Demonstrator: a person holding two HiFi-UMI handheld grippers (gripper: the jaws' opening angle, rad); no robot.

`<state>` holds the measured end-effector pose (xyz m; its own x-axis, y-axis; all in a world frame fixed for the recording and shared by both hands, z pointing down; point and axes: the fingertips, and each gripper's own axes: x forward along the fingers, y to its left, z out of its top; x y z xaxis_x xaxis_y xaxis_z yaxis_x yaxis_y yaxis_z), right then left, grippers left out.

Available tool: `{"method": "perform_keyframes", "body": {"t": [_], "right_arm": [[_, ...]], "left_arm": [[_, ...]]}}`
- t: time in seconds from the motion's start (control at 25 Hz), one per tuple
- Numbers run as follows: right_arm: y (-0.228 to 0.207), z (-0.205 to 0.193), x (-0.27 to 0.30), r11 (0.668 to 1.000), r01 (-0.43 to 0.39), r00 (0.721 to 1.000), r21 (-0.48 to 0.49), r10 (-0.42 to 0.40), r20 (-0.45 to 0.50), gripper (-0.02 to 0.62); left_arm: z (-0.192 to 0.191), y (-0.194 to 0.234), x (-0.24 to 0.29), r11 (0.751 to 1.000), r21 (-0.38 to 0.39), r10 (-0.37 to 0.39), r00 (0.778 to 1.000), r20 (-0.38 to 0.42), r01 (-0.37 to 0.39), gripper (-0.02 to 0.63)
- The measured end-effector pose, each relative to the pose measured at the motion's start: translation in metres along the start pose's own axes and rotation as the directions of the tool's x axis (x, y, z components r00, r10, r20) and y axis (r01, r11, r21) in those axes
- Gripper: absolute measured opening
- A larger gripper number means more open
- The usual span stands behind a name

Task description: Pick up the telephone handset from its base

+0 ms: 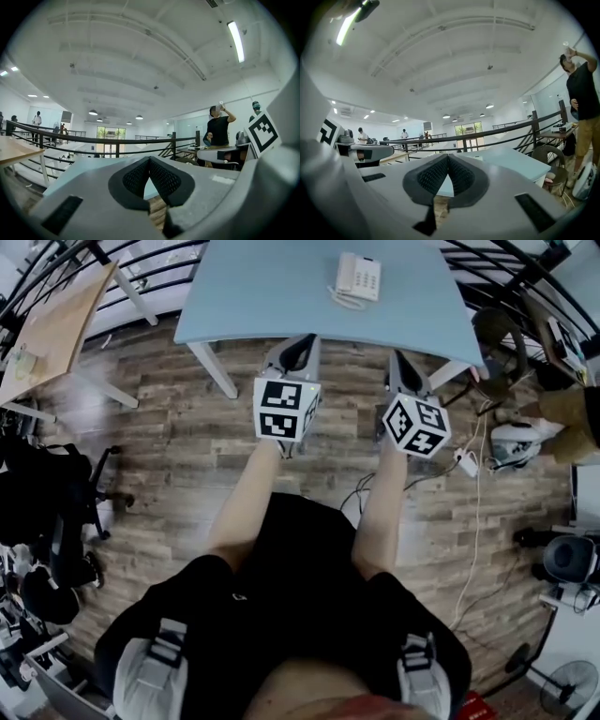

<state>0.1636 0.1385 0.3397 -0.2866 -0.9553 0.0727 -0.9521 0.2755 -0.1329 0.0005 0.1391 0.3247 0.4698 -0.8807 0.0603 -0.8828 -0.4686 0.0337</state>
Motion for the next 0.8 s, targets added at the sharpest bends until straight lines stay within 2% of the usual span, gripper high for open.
{"method": "perform_keyframes", "body": {"t": [0.24, 0.36, 0.48, 0.68, 0.8], "right_arm": [[-0.023, 0.021, 0.003, 1.0, 0.006, 0.999, 0.006, -0.006, 0.035, -0.003], [-0.033, 0.019, 0.012, 1.0, 0.003, 0.999, 0.019, -0.004, 0.034, -0.003], [-0.038, 0.015, 0.033, 1.0, -0.001, 1.0, 0.021, 0.0, 0.026, -0.003], [-0.047, 0.017, 0.091, 1.0, -0.023, 0.999, -0.006, 0.023, 0.031, -0.003], [-0.069, 0.005, 0.131, 1.0, -0.012, 1.0, 0.009, 0.012, 0.008, -0.003]], "left_arm": [[0.02, -0.007, 0.021, 1.0, -0.004, -0.019, 0.999, 0.043, 0.019, 0.0], [0.021, -0.01, 0.034, 0.999, 0.03, -0.031, 0.999, 0.04, 0.03, 0.0], [0.02, 0.0, 0.053, 0.999, 0.032, -0.038, 0.999, 0.036, 0.037, 0.0], [0.007, 0.039, 0.111, 0.999, -0.013, -0.031, 0.999, 0.029, 0.031, 0.0], [-0.013, 0.054, 0.161, 0.997, -0.052, -0.052, 0.999, -0.015, 0.051, 0.0]]}}
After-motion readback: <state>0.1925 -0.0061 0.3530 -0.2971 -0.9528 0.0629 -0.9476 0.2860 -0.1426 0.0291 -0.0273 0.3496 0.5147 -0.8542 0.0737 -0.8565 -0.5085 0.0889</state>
